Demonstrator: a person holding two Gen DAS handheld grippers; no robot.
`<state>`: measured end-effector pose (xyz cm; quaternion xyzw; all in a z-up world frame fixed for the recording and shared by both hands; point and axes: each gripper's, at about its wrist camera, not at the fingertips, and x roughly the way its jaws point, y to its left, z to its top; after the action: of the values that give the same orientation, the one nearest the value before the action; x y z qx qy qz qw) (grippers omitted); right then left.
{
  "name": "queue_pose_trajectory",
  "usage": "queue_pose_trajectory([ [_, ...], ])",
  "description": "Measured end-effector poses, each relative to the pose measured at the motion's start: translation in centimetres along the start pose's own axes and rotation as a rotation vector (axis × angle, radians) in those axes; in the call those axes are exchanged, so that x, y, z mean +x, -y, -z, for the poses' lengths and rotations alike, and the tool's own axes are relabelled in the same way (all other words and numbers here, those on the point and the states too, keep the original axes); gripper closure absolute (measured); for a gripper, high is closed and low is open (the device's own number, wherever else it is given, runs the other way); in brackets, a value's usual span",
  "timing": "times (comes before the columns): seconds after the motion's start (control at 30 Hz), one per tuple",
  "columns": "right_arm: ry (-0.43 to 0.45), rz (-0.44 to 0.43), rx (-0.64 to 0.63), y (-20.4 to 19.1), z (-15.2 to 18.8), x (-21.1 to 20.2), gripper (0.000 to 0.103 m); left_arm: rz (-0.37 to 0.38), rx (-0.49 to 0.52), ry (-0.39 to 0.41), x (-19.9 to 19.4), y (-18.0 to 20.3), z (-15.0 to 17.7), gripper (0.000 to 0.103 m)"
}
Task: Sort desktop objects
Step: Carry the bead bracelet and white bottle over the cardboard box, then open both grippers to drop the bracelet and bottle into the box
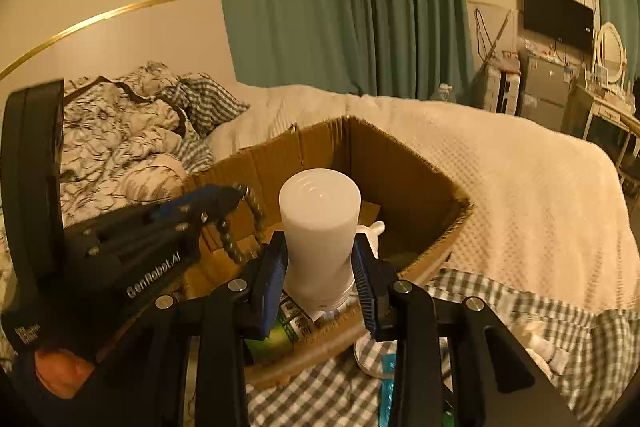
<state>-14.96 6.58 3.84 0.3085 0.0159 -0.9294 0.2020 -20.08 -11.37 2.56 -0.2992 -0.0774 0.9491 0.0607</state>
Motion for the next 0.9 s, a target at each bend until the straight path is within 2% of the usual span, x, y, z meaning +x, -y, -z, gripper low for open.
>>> queue_pose_trajectory([
  [0.13,-0.013,0.009,0.000,0.0,-0.4,1.0,0.071,-0.007,-0.007,0.007,-0.3,-0.1,0.3,0.089],
  [0.17,-0.004,0.009,0.013,0.1,-0.5,0.8,0.069,-0.005,-0.001,0.018,-0.7,0.0,0.3,0.084],
  [0.2,0.001,0.004,0.022,0.4,-0.6,0.5,0.057,-0.005,0.004,0.025,-0.9,0.2,0.3,0.065],
  [0.23,0.014,0.004,0.034,0.6,-0.7,0.0,0.042,-0.016,0.007,0.032,-1.2,0.3,0.3,0.035],
  [0.3,0.048,0.016,0.046,0.8,-0.7,-1.5,0.040,-0.055,-0.020,0.080,-2.3,-0.1,0.3,0.007],
  [0.37,0.048,0.036,0.039,1.3,-0.8,-2.6,0.040,-0.032,-0.042,0.108,-3.3,-0.3,0.5,0.005],
  [0.47,0.072,0.066,0.026,1.8,-0.2,-5.4,0.040,-0.020,-0.058,0.103,-4.6,-0.2,0.9,0.004],
  [0.63,0.092,0.097,0.014,3.0,1.6,-10.5,0.040,-0.030,-0.011,0.117,-7.4,1.4,2.5,0.004],
  [0.9,0.063,0.178,0.024,7.1,7.4,-18.1,0.040,-0.015,0.048,0.075,-10.2,6.2,7.2,0.000],
])
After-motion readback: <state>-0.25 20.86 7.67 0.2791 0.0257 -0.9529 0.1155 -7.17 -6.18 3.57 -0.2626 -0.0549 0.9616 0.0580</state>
